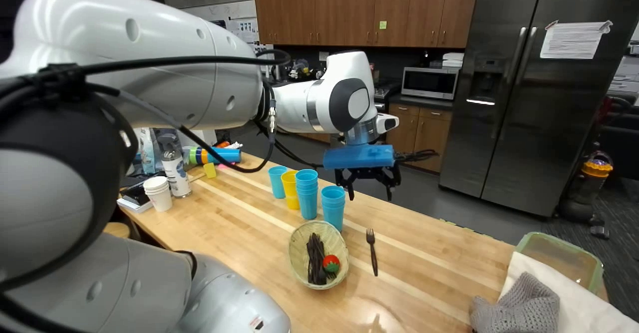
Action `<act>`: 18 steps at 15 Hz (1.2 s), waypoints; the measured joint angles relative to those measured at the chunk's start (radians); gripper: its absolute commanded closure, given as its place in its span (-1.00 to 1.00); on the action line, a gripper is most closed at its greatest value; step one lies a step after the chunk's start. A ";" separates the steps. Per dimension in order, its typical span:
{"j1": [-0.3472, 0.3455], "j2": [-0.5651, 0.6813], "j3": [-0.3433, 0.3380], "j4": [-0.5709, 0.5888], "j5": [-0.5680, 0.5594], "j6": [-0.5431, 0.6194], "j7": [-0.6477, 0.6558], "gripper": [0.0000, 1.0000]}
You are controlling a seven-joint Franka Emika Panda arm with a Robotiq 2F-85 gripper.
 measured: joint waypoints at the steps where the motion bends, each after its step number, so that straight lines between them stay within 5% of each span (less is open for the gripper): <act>1: 0.009 0.012 0.010 0.000 0.007 0.005 0.003 -1.00; 18: 0.032 0.143 0.045 0.002 0.017 0.021 0.019 -1.00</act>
